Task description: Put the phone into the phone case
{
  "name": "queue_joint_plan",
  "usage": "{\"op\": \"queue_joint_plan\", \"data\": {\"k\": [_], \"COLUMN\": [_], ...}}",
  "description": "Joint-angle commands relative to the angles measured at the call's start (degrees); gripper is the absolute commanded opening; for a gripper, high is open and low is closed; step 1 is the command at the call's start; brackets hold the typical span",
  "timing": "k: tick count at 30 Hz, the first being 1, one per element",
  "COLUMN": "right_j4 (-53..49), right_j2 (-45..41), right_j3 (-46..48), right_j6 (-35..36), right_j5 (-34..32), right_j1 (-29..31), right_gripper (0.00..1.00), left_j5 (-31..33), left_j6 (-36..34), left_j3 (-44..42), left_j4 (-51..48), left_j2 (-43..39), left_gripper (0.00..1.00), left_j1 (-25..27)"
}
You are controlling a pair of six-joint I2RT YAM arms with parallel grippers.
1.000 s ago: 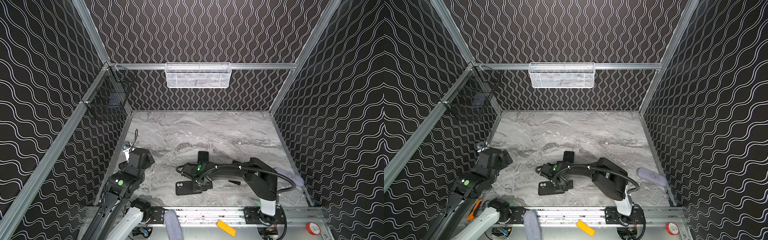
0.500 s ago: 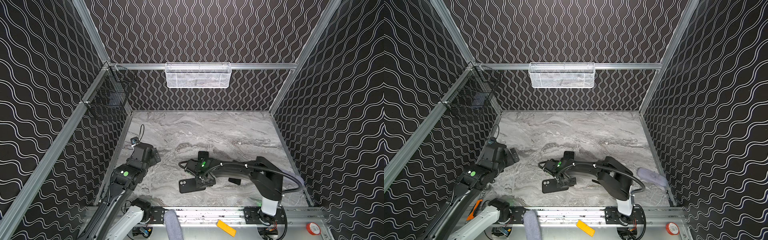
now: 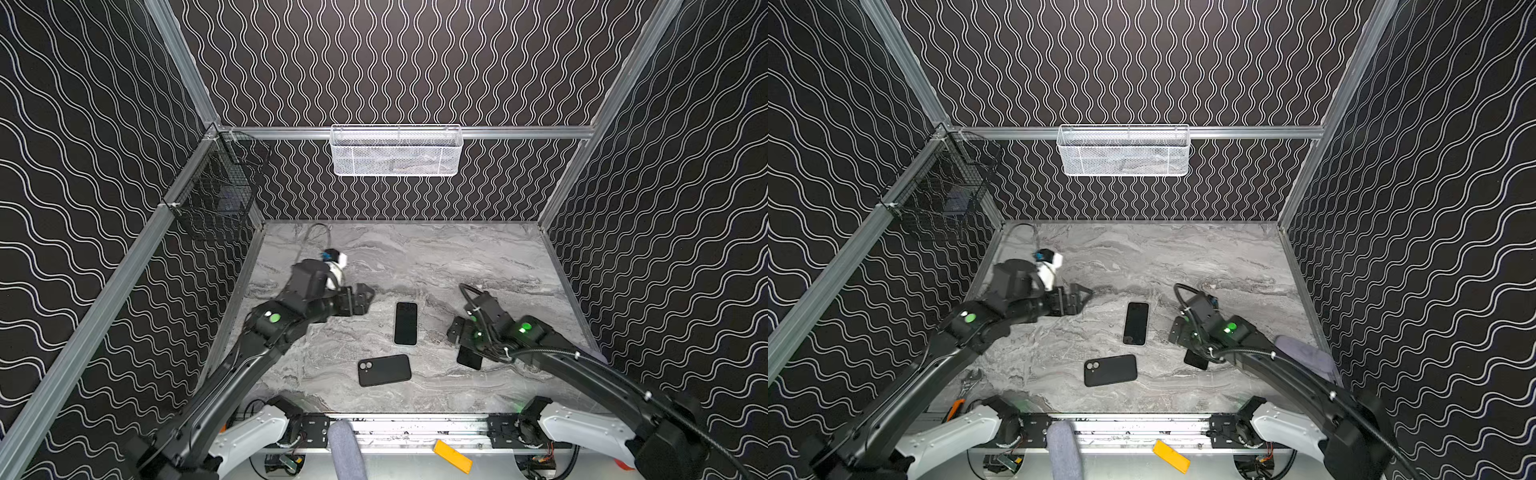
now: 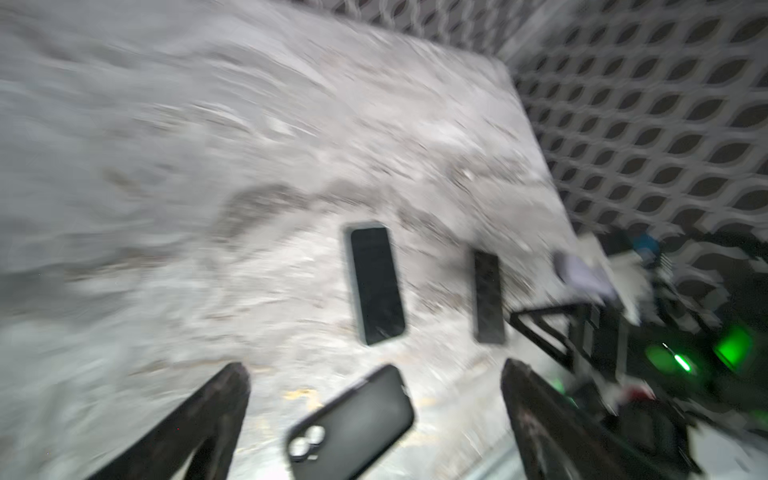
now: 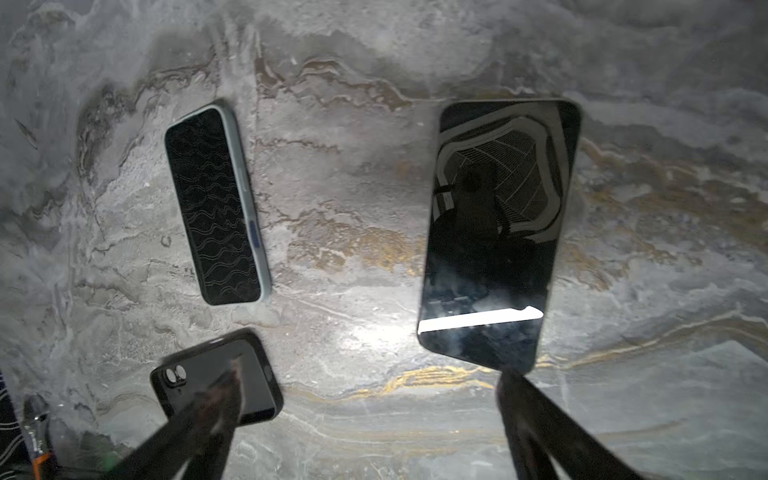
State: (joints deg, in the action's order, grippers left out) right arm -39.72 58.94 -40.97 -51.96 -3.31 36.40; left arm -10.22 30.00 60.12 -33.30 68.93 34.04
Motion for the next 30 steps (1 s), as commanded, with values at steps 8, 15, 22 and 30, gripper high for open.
{"op": "queue_joint_plan", "data": {"k": [8,15,22,30], "right_j4": [5.62,7.69,11.04,16.56], "right_j2": [-4.06,-3.07,-4.50,-2.94], "right_j3": [8.05,11.04,15.00,18.36], "right_j6": [6.38,8.95,9.66,8.93], "right_j5": [9.77,16.29,25.08,32.48], "right_j1": [-19.96,-28.08,-34.18,-35.96], "right_gripper": [0.99,0.99,0.99,0.99], "left_j5": [-14.13,-16.67,-21.81,-20.55], "left_j6": [8.98,12.69,22.87,26.60], "left_j3": [-2.21,-1.93,-5.87,-6.83], "left_j4": [26.14,32.71,49.50,55.19], "left_j2": [19.04,28.58,37.00,40.41], "left_gripper": [0.94,0.99,0.99,0.99], "left_j1": [12.84,17.10,18.73,19.66]}}
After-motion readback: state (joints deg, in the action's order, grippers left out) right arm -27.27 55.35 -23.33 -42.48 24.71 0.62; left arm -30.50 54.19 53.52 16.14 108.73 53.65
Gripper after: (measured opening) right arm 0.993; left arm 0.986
